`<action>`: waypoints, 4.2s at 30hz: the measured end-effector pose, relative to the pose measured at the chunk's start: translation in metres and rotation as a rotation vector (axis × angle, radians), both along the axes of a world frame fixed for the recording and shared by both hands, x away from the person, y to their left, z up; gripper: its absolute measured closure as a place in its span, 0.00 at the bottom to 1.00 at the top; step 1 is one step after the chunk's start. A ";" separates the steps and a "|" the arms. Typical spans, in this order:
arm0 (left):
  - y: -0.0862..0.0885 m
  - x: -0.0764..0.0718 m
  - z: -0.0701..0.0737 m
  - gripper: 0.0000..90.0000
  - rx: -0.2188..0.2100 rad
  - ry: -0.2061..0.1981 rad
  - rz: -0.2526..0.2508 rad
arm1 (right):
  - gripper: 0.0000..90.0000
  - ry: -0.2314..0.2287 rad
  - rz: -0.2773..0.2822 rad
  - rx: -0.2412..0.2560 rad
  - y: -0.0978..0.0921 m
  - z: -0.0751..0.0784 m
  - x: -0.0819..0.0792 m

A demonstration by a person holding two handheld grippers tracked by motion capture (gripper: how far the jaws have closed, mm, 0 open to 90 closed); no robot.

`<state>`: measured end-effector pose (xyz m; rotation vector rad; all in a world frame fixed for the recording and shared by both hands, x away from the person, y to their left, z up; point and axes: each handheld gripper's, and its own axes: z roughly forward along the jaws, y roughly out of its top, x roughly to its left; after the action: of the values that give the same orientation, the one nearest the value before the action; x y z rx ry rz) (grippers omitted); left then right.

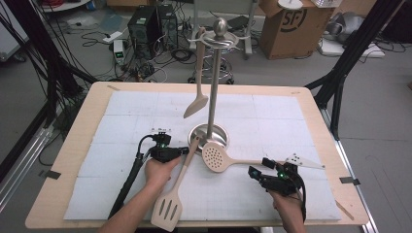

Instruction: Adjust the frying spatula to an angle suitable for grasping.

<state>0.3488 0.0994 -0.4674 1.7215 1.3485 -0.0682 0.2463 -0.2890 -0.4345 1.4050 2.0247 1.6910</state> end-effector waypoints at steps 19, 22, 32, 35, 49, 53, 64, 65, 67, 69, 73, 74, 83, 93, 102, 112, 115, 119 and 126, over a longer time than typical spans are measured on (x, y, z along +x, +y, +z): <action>0.009 -0.022 0.025 1.00 -0.018 -0.069 -0.093 | 0.16 0.000 -0.001 0.001 -0.002 0.000 -0.002; 0.009 -0.033 0.028 1.00 -0.011 -0.057 -0.142 | 0.16 0.001 0.000 0.001 -0.002 0.000 -0.002; 0.003 -0.055 0.027 1.00 0.025 -0.047 -0.232 | 0.16 0.001 0.002 -0.002 -0.001 0.000 -0.002; 0.005 -0.056 0.024 1.00 0.002 0.016 -0.252 | 0.16 -0.001 0.003 -0.002 -0.001 0.000 -0.001; 0.006 -0.071 0.014 1.00 0.062 0.051 -0.289 | 0.16 0.000 -0.001 -0.011 0.000 -0.002 0.000; 0.008 -0.074 0.013 1.00 0.087 0.052 -0.287 | 0.16 0.006 -0.001 -0.010 -0.001 -0.002 -0.001; 0.004 -0.078 0.016 1.00 0.153 0.052 -0.305 | 0.16 0.006 -0.002 -0.011 -0.001 -0.002 0.000; 0.003 -0.077 0.017 1.00 0.164 0.048 -0.310 | 0.16 0.007 -0.002 -0.011 -0.001 -0.002 -0.001; 0.004 -0.076 0.018 1.00 0.169 0.049 -0.315 | 0.16 0.009 -0.005 -0.009 -0.001 -0.002 -0.001; 0.006 -0.074 0.018 1.00 0.150 0.064 -0.314 | 0.16 0.006 -0.008 -0.007 -0.002 -0.002 -0.001; 0.011 -0.067 0.018 1.00 0.130 0.094 -0.334 | 0.16 0.008 -0.007 -0.006 -0.002 -0.001 -0.001; 0.011 -0.066 0.019 1.00 0.130 0.100 -0.336 | 0.16 0.007 -0.007 -0.008 -0.002 -0.001 -0.001; 0.014 -0.060 0.021 1.00 0.156 0.116 -0.350 | 0.16 0.004 -0.010 -0.005 -0.003 -0.001 -0.001; 0.036 -0.051 0.022 1.00 0.136 0.112 -0.280 | 0.16 0.002 -0.011 -0.005 -0.003 -0.001 -0.001; 0.053 -0.045 0.027 1.00 0.117 0.097 -0.218 | 0.16 0.007 -0.007 -0.009 -0.002 -0.001 -0.001; 0.056 -0.023 0.016 1.00 0.095 0.115 -0.127 | 0.16 0.012 -0.004 -0.012 -0.001 -0.002 0.000; 0.053 -0.015 0.013 1.00 0.089 0.119 -0.108 | 0.16 0.007 -0.006 -0.013 -0.001 -0.002 0.000; 0.048 -0.002 0.007 1.00 0.050 0.135 -0.093 | 0.16 0.004 -0.005 -0.009 -0.002 -0.001 0.000; 0.031 0.007 0.007 1.00 0.043 0.130 -0.096 | 0.16 0.007 -0.010 -0.005 -0.004 -0.002 0.000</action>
<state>0.3558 0.1303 -0.4606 1.8439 1.3692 -0.2103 0.2464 -0.2926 -0.4361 1.4197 2.0204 1.6787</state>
